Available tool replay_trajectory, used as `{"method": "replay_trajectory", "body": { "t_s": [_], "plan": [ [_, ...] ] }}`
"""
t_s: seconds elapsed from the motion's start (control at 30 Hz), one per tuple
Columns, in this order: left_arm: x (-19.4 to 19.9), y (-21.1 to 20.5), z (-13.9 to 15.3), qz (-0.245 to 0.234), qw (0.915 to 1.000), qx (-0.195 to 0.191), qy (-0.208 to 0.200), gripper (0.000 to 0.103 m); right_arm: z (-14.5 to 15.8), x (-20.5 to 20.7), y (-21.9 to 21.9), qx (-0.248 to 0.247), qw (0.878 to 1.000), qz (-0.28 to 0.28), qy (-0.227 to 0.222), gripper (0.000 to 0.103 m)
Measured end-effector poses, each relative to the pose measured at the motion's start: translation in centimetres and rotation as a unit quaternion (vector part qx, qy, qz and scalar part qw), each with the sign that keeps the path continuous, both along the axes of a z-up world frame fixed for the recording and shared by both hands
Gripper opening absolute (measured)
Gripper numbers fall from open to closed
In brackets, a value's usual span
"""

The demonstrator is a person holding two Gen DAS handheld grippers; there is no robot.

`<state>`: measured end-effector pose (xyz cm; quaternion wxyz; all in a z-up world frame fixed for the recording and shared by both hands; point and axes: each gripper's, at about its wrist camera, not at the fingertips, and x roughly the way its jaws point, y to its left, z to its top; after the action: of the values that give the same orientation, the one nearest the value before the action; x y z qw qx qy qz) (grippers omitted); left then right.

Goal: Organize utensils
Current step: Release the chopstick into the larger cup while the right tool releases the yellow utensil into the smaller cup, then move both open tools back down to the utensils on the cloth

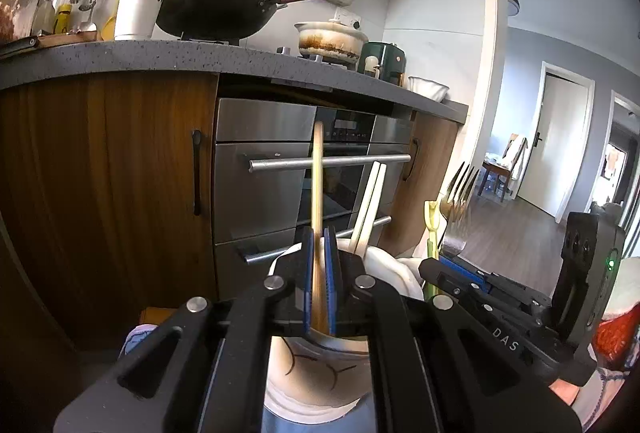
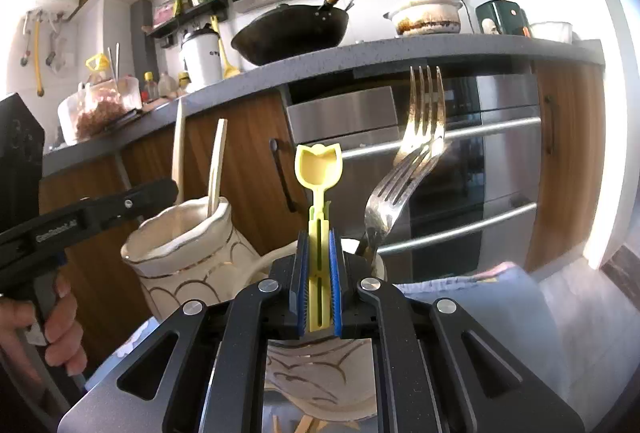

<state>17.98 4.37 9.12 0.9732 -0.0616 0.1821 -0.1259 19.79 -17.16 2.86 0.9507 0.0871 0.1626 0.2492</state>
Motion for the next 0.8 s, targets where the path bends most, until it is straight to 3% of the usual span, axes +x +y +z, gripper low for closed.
{"method": "replay_trajectory", "body": {
  "t_s": [0.3,0.4,0.47,0.57,0.63,0.67,0.73,0.8],
  "plan": [
    [-0.7,-0.1,0.1,-0.002,1.0,0.008,0.0,0.005,0.3,-0.2,0.2,-0.008,1.0,0.006,0.005,0.011],
    [-1.1,-0.1,0.3,0.0,0.9999,0.014,-0.001,0.007,0.5,-0.7,0.2,-0.012,1.0,0.011,0.0,0.028],
    [-1.4,-0.1,0.4,-0.001,0.9999,0.016,0.0,0.009,0.6,-1.2,0.1,-0.016,1.0,0.008,-0.005,0.03],
    [-2.0,0.1,0.6,0.002,0.9998,0.018,-0.001,0.024,1.1,-2.2,-0.7,-0.014,1.0,-0.001,-0.006,0.042],
    [-2.7,0.3,0.7,0.006,0.9997,0.022,-0.008,0.034,1.4,-2.9,-1.3,-0.012,1.0,-0.005,-0.006,0.058],
    [-2.9,0.4,0.7,0.006,0.9997,0.023,-0.01,0.041,1.6,-3.2,-1.6,-0.011,1.0,-0.006,-0.005,0.061],
    [-3.4,0.6,1.0,0.01,0.9996,0.023,-0.012,0.054,2.1,-3.9,-2.4,-0.013,1.0,-0.013,-0.002,0.076],
    [-4.2,0.7,1.2,0.015,0.9995,0.022,-0.016,0.073,2.5,-4.6,-3.3,-0.01,1.0,-0.02,-0.001,0.084]
  ]
}}
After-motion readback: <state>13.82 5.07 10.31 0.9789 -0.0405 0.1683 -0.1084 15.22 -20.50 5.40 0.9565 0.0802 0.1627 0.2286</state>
